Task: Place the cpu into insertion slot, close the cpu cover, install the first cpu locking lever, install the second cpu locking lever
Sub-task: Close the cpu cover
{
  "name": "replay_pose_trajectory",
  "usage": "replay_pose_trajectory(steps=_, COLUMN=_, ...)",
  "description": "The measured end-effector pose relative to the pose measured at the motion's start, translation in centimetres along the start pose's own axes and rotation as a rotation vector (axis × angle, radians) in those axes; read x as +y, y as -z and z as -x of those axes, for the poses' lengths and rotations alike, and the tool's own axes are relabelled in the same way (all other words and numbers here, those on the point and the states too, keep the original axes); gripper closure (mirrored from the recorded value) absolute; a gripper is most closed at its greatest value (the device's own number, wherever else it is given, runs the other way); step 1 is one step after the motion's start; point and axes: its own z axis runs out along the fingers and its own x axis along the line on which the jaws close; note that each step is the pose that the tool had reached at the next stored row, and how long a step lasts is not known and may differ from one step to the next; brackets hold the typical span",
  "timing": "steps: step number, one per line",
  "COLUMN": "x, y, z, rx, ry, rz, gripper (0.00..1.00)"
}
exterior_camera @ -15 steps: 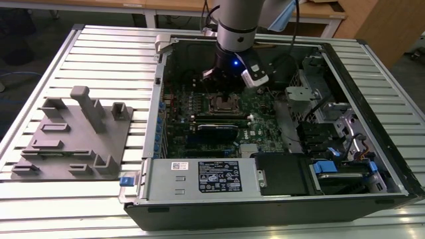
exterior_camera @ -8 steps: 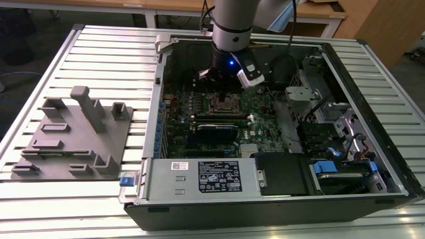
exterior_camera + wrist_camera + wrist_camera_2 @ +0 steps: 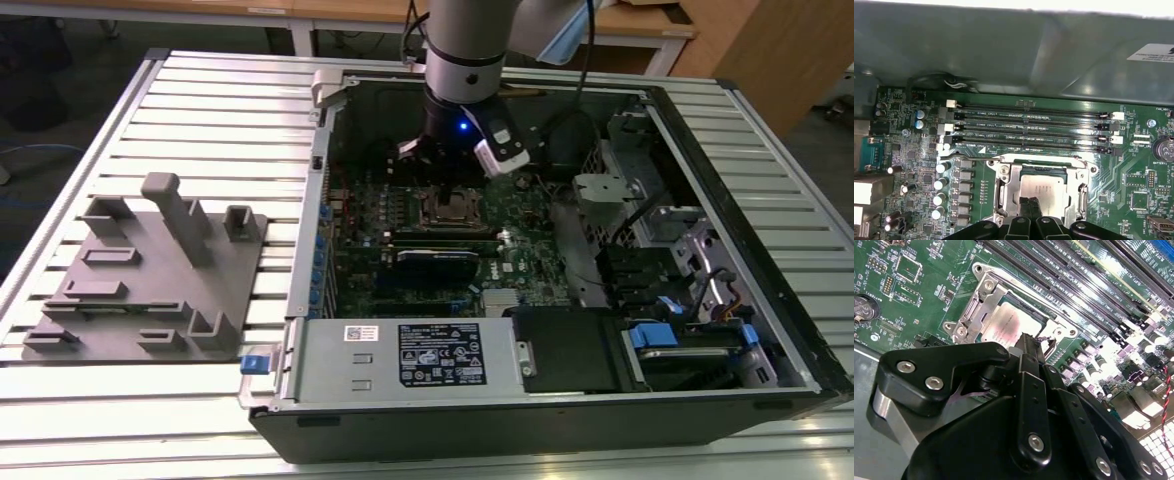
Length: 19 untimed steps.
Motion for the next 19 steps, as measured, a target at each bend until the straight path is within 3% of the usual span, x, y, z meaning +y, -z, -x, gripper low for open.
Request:
replay_pose_trajectory(steps=7, x=0.02, y=-0.1, z=-0.37, rx=0.0, ry=0.0, rz=0.0, gripper=0.9)
replay_pose_trajectory(steps=19, x=0.06, y=-0.91, z=-1.5, rx=-0.0001, ry=0.0, rz=0.0001, gripper=0.9)
